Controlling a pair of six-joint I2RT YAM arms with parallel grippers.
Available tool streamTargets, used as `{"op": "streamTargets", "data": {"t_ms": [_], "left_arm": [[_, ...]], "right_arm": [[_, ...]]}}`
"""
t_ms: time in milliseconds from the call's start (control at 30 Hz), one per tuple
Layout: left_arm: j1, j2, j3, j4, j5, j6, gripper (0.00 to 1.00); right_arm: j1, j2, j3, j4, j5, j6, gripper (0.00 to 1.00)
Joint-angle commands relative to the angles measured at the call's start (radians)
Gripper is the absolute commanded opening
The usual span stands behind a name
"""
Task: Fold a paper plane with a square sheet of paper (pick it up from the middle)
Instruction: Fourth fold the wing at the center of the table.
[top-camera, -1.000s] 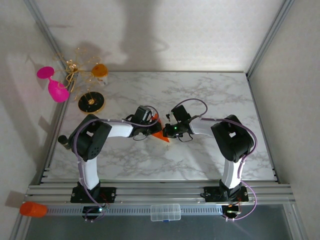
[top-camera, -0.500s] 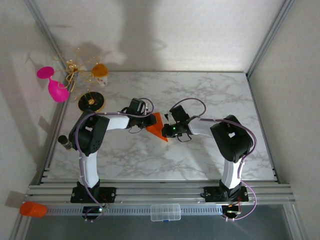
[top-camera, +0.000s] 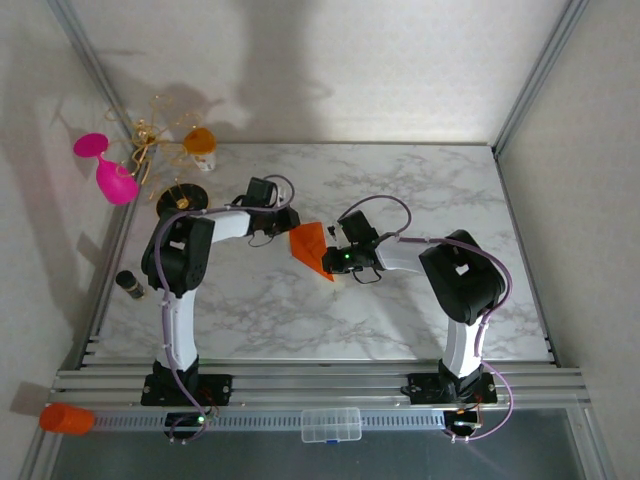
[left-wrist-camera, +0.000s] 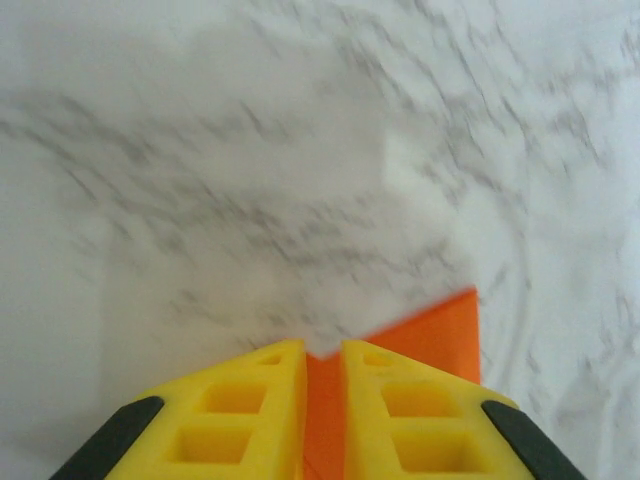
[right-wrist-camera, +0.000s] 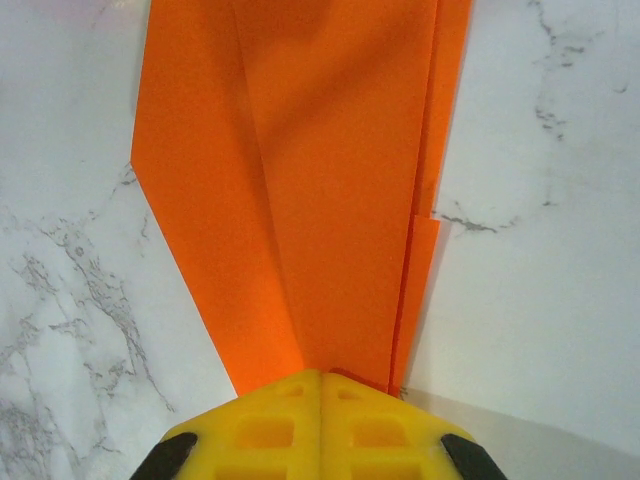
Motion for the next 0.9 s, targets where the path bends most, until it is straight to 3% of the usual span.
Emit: {"op": "streamTargets", "data": {"t_ms": [0,167,333,567,867], "left_arm": [[0.044,0.046,0.04,-0.055,-0.147,0.063,0.18],[0.068,0.042,0.078,-0.081,-0.164,0.08,0.18],[0.064,-0.055,0.083,-0.093,-0.153,0.055,0.18],[-0.036,-0.264,-0.117,0.003,-0.134,-0.059,0.19],[-0.149,-0.255,-0.29,0.163,-0.118,-0.202,0.15]], "right_arm": [[0.004,0.098,-0.101,-0.311,0.147,-0.029,0.05],[0.005,0.09,-0.098,-0.306,0.14,-0.023,0.05],[0.004,0.073,-0.076,-0.291,0.113,-0.02,0.05],[0.0,0.01,-0.024,-0.201,0.0,-0.017,0.06],[-0.025,-0.043,0.047,-0.122,-0.128,-0.014,0.06]]}}
